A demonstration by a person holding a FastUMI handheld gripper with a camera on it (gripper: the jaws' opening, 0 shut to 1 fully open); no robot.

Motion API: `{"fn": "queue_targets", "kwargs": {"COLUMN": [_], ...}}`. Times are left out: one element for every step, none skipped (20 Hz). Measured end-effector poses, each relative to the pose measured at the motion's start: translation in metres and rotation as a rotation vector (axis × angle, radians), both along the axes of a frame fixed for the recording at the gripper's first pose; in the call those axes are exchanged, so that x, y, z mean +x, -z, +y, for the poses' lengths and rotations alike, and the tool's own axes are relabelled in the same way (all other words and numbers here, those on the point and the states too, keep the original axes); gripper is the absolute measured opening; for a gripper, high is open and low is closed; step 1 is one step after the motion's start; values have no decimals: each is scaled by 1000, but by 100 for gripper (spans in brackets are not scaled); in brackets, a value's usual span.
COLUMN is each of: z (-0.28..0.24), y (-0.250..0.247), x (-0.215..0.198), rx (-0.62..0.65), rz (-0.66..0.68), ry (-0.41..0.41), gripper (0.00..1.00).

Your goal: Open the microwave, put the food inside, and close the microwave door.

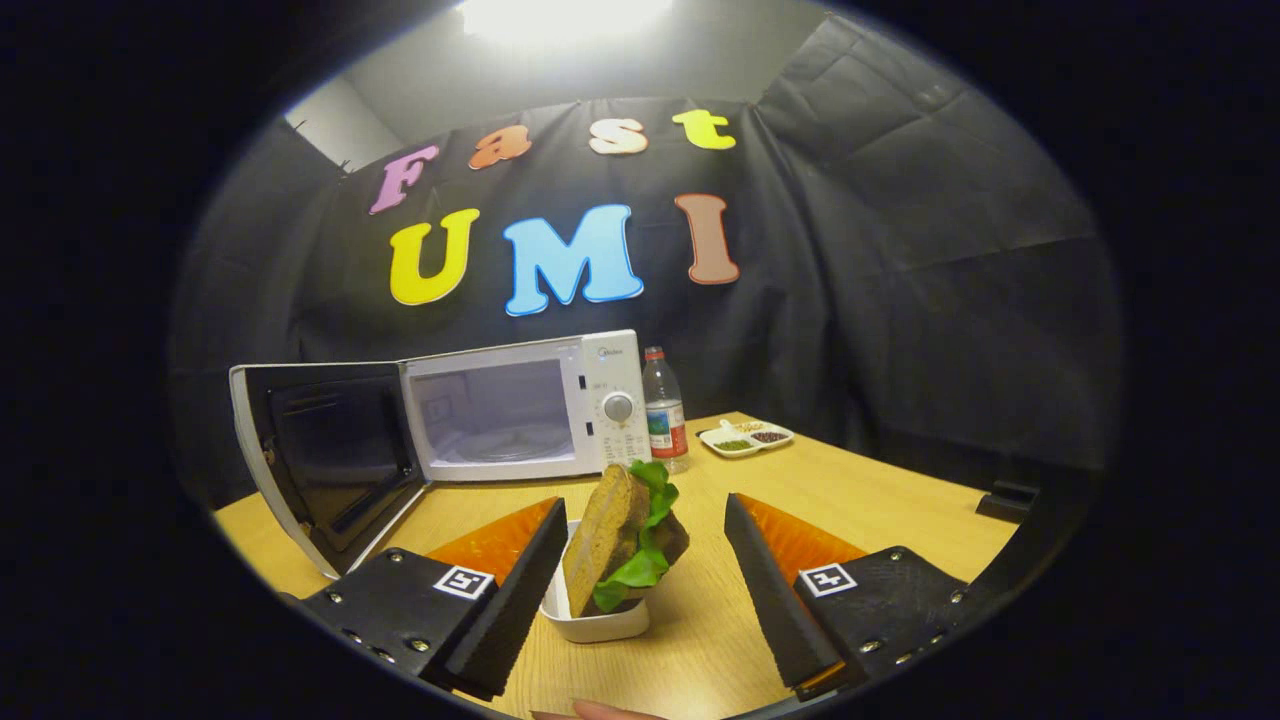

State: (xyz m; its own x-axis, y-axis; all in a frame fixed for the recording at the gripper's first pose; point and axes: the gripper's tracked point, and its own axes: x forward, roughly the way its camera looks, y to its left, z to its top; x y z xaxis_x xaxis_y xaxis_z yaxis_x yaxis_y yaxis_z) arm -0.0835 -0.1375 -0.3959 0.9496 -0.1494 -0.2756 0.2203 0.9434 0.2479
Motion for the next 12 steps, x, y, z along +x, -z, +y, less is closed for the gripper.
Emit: {"fn": "queue_targets", "kwargs": {"z": [2, 6, 12, 13, 13, 12, 15, 19, 21, 19, 19, 16], "y": [10, 18, 22, 24, 28, 34, 37, 34, 32, 32, 29, 27], "x": [3, 7, 12, 15, 17, 21, 25, 24, 24, 27, 24, 22], "rx": [50, 110, 174, 228, 263, 283, 311, 339, 345, 345, 330, 307], "rz": [28, 46, 56, 57, 67, 81, 85, 84, 82, 79, 74, 66], "ry": [-16, -39, -67, -82, -78, -75, -98, -117, -126, -125, -124, -118], "gripper": [95, 96, 96, 93, 88, 78, 72, 51, 42, 31, 31, 24]}}
